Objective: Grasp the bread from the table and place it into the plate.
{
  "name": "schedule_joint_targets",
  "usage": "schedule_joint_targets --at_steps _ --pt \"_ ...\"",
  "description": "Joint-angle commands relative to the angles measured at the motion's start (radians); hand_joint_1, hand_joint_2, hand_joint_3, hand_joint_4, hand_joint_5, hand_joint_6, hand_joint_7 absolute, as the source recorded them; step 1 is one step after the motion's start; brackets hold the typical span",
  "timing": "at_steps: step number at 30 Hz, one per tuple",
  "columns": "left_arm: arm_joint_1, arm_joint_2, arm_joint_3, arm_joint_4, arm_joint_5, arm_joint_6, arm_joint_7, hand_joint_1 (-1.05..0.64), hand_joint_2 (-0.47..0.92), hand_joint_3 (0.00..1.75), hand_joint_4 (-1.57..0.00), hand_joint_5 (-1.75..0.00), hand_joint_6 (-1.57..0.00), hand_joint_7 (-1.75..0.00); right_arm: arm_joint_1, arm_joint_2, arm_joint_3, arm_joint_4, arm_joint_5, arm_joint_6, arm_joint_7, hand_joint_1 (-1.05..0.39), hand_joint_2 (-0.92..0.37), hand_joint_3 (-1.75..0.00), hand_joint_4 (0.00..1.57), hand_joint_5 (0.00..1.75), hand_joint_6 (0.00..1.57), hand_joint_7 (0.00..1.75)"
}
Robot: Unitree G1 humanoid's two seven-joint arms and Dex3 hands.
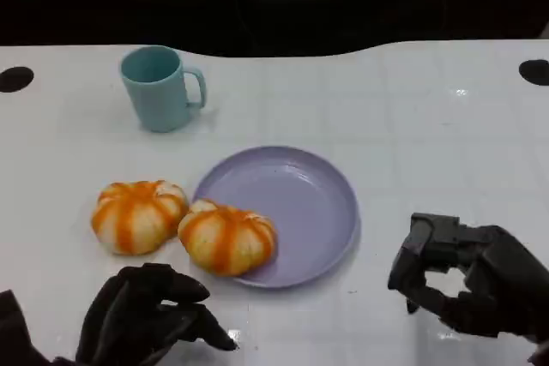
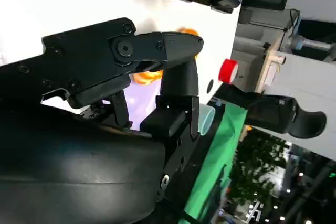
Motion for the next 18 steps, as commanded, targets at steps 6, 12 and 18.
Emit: schedule_joint_targets --at_steps 6,12,18 --pt "0.007 0.011 0.007 -0.006 0.001 0.000 0.008 -0.96 0.64 0.00 -1.57 -0.44 -1.57 -0.17 0.025 0.004 -0.049 0.002 0.057 0.052 0.070 -0.43 -0.92 -0.35 0.85 1.75 0.57 1.75" --pt "0.007 0.014 0.007 -0.008 0.002 0.001 0.009 -0.96 0.64 0.00 -1.57 -0.44 -1.57 -0.16 0.003 0.022 -0.061 0.051 0.094 0.069 0.120 -0.46 -0.92 -0.33 0.84 1.75 0.64 1.75" --pt "0.000 0.020 0.011 0.006 0.000 -0.003 -0.003 -0.96 0.64 0.00 -1.57 -0.44 -1.57 -0.16 -0.017 0.041 -0.077 0.078 0.129 0.101 0.164 -0.49 -0.92 -0.32 0.86 1.75 0.69 1.75"
